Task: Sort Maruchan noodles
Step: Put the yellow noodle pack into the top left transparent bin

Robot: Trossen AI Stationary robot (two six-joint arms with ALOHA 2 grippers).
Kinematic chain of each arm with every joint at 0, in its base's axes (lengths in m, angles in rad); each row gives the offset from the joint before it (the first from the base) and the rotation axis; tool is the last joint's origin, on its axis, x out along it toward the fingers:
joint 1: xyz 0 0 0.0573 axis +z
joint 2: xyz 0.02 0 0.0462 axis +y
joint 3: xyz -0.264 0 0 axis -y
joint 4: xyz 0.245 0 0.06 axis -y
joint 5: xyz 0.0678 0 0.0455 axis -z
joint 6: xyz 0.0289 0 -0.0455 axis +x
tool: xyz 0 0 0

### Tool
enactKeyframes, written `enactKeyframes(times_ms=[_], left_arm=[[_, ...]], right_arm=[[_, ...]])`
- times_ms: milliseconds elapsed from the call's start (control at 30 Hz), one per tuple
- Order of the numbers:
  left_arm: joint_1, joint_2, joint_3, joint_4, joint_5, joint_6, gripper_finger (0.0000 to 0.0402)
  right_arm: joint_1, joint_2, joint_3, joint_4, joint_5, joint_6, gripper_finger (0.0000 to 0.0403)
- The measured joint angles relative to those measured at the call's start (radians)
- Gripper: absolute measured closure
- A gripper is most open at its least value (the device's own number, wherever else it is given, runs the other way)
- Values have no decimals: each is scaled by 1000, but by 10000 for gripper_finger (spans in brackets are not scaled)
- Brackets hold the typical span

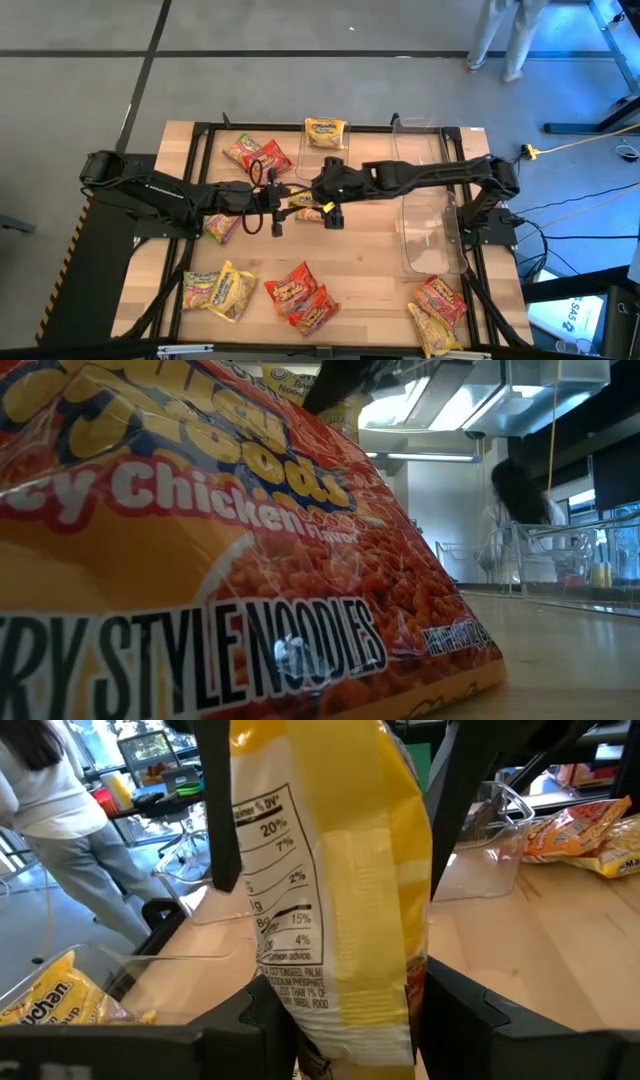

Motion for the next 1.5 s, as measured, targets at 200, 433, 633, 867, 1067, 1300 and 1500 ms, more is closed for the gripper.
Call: enactKeyframes(times_ms=[200,433,633,867,1067,1300,1500], left_arm=[[0,0,0,3,0,0,247],[0,0,0,7,-13,-2,247],[0,0,0,10,-32,-35,228],[-1,-14,1,-17,-64,-81,179],[-4,-100,2,-182,-129,-154,175],[-3,-132,0,-273,-155,-190,175],[-3,-123,1,-267,-146,-185,175]], right_arm=[[0,1,0,12,-27,-20,145],[-12,1,0,15,-51,-25,256],[-11,1,0,15,-53,-50,310],[-11,-14,-2,14,-20,-80,312],[-21,-90,-2,13,48,-124,309],[-143,-160,-1,-6,61,-131,309],[-316,-144,0,6,-71,-156,309]])
